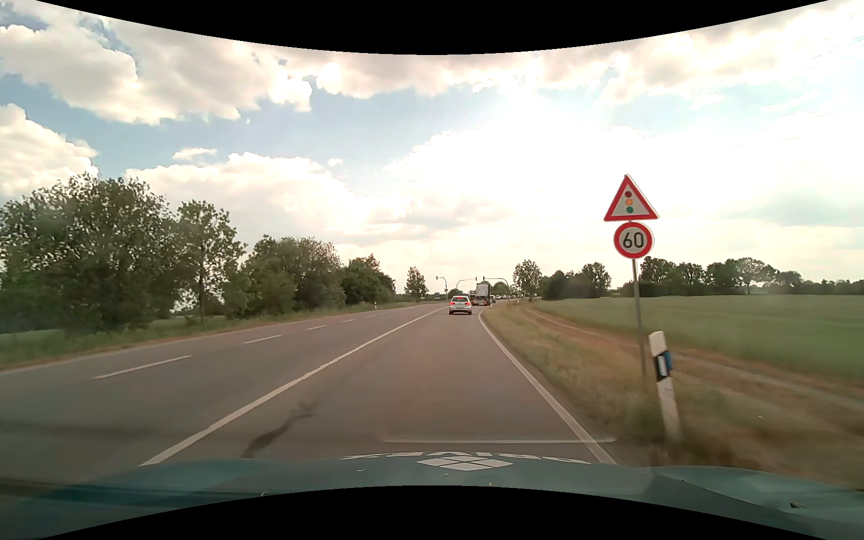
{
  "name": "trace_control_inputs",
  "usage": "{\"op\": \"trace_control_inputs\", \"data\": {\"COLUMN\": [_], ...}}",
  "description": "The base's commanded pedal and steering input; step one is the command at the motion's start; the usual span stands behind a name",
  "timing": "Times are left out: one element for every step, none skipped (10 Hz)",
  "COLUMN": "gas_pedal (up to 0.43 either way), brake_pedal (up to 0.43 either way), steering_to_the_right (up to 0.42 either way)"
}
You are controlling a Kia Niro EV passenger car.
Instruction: Follow the waypoints while adhering to traffic rules and regulations
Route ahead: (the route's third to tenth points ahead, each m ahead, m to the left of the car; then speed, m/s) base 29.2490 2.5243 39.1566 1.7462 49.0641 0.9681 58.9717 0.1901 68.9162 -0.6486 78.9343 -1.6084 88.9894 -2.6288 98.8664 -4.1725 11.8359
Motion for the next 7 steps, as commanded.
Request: {"op": "trace_control_inputs", "data": {"gas_pedal": [0.079, 0.079, 0.087, 0.087, 0.118, 0.118, 0.118], "brake_pedal": [0.000, 0.000, 0.000, 0.000, 0.000, 0.000, 0.000], "steering_to_the_right": [0.004, 0.004, 0.004, 0.004, 0.004, 0.004, 0.004]}}
